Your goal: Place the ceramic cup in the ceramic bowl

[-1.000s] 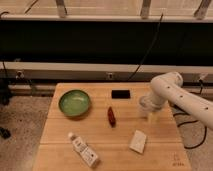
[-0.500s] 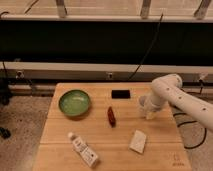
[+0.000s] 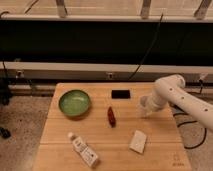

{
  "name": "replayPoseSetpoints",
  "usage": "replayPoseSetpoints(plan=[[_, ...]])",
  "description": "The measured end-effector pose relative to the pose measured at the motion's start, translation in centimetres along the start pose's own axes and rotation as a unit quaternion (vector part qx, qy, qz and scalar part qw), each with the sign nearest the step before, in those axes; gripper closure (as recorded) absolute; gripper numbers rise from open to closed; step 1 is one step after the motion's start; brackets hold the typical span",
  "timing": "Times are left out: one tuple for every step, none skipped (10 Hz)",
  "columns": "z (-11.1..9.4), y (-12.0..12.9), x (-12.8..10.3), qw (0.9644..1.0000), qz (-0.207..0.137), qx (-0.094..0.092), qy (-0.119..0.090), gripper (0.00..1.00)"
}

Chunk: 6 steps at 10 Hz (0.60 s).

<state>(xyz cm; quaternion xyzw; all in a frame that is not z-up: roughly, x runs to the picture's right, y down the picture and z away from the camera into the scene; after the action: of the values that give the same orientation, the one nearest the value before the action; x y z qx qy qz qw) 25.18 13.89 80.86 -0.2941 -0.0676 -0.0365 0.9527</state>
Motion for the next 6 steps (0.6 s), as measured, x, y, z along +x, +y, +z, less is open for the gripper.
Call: replayPoseSetpoints(plan=[[-0.39, 0.12, -0.51, 1.0000, -0.001, 0.000, -0.001, 1.00], [-0.51, -0.02, -0.41, 1.0000, -0.004, 0.002, -0.002, 1.00], [-0.47, -0.12, -0.32, 1.0000, -0.006, 0.003, -0.003, 1.00], [-0.43, -0.22, -0.25, 0.9999, -0.008, 0.004, -0.005, 1.00], [-0.41, -0.25, -0.24, 0.9999, -0.010, 0.004, -0.006, 1.00], [-0.73, -0.12, -0.53, 0.9999, -0.012, 0.002, -0.006, 1.00]])
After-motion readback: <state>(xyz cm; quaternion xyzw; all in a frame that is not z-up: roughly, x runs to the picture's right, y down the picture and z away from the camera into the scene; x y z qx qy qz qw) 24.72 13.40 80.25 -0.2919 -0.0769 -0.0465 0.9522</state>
